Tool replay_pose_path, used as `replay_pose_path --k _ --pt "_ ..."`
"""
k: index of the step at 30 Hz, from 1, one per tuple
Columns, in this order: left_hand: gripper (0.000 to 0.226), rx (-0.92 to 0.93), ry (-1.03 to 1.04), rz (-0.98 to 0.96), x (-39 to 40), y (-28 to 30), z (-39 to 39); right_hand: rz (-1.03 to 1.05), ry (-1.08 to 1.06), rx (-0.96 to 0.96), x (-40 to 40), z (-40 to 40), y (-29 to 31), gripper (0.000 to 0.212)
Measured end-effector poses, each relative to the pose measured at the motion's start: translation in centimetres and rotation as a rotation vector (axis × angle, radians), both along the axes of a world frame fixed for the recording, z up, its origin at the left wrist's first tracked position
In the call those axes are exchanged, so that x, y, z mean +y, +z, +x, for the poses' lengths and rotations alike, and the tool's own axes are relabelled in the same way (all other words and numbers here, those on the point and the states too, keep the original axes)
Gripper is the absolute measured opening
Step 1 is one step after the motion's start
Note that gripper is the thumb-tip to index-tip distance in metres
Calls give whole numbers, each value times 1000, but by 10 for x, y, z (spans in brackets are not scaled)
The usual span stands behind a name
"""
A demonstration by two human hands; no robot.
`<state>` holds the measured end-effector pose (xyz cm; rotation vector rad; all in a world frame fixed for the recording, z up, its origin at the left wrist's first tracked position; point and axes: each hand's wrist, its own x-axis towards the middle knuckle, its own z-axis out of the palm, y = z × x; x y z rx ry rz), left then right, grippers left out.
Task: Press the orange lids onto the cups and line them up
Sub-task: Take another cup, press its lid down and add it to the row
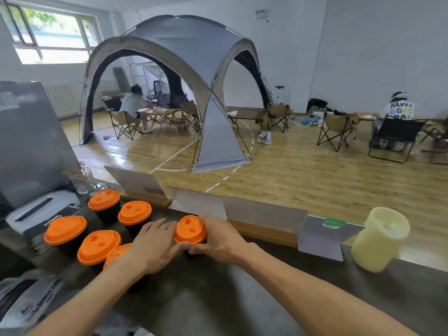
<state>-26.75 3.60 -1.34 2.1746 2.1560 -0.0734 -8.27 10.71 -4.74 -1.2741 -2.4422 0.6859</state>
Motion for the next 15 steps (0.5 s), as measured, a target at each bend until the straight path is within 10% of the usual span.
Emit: replay_pose_path --k 15 --pt "90 -115 -591 58 -10 -29 259 119 -487 -48 -136 290 2 89"
